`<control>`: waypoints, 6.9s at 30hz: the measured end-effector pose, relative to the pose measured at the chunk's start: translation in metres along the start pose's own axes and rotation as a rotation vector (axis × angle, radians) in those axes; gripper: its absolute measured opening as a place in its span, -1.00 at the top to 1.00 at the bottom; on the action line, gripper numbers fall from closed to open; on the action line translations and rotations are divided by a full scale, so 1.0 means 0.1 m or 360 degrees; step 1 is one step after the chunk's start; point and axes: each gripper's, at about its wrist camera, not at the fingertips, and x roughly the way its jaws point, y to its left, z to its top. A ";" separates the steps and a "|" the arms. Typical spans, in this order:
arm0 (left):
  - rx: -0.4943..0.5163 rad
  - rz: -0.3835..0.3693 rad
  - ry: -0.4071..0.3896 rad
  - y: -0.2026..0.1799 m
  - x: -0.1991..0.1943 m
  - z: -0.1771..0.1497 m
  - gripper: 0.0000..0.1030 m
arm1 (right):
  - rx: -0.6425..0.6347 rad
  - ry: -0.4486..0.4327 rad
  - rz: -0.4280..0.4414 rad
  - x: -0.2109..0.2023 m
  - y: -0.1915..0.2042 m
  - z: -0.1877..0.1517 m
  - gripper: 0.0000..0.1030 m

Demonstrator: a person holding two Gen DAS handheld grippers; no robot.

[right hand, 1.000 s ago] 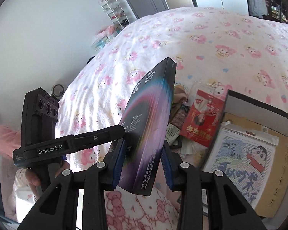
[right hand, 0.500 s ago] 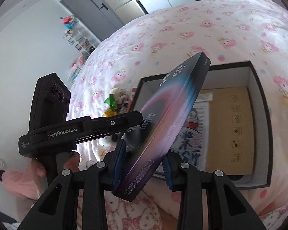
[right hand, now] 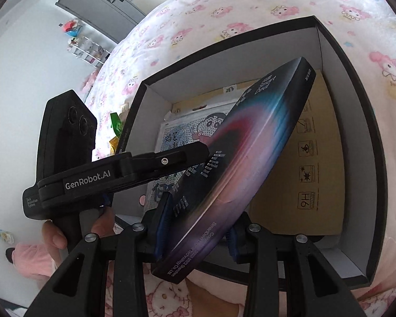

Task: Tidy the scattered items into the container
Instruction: 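Lower the Smart Devil box upright beside the bead-art kit and release, then withdraw the left gripper from the box and move toward the scattered items, then grasp the white fluffy plush keychain with the left gripper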

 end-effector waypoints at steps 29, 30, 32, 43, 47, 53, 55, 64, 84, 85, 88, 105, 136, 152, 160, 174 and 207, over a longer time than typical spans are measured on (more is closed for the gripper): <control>0.0045 0.0120 0.0096 0.07 0.15 -0.06 0.21 | 0.0021 -0.0121 -0.0587 -0.20 -0.15 0.00 0.28; 0.0037 0.0101 0.0105 0.07 0.15 -0.06 0.21 | 0.0008 -0.0132 -0.0594 -0.23 -0.13 0.00 0.27; 0.0036 0.0100 0.0100 0.07 0.14 -0.07 0.21 | 0.0005 -0.0149 -0.0570 -0.28 -0.13 0.01 0.27; 0.0059 0.0262 0.0010 0.12 0.03 -0.05 0.21 | -0.0053 -0.0241 -0.0695 -0.44 -0.10 0.09 0.26; 0.0038 0.0292 -0.0032 0.17 -0.05 -0.03 0.21 | -0.0169 -0.0090 -0.0626 -0.17 0.01 0.23 0.26; -0.0024 0.0268 -0.0009 0.23 -0.01 -0.02 0.21 | -0.0189 0.0160 -0.0664 0.25 -0.06 0.34 0.26; -0.0032 0.0269 0.0005 0.26 -0.03 -0.04 0.21 | -0.0159 0.0210 -0.0685 0.33 -0.13 0.30 0.26; 0.0062 0.0400 0.0015 0.08 -0.01 0.01 0.21 | -0.0108 0.0124 -0.0669 0.18 -0.14 0.23 0.25; 0.0138 0.0798 0.0006 0.14 0.26 0.85 0.18 | -0.0085 0.0193 -0.0781 0.46 -0.33 1.35 0.25; 0.0151 0.0809 0.0002 0.14 0.27 0.86 0.18 | -0.0068 0.0191 -0.0777 0.49 -0.36 1.38 0.25; 0.0159 0.0803 0.0019 0.17 0.34 0.88 0.18 | -0.0057 0.0206 -0.0847 0.62 -0.42 1.44 0.25; 0.0229 0.0538 0.0003 0.09 0.29 0.76 0.11 | -0.0081 0.0100 -0.0896 0.47 -0.28 1.27 0.25; 0.0401 0.0640 -0.0364 -0.63 -1.04 -0.86 0.17 | -0.0222 -0.0419 -0.0580 -0.76 0.69 -0.43 0.24; 0.0296 0.0675 -0.0403 -0.28 -1.43 -1.09 0.18 | -0.0435 -0.0327 -0.0465 -0.53 1.15 -0.61 0.24; 0.0217 0.0673 -0.0407 -0.01 -1.60 -1.05 0.18 | -0.0460 -0.0291 -0.0447 -0.32 1.36 -0.58 0.24; -0.0223 0.0707 -0.0611 1.07 -2.31 -1.02 0.16 | -0.0641 -0.0145 -0.0224 0.30 1.96 -0.11 0.24; -0.0742 0.0210 -0.0490 2.94 -1.76 -0.55 -0.02 | -0.0663 0.0636 -0.0361 2.54 2.27 0.53 -0.27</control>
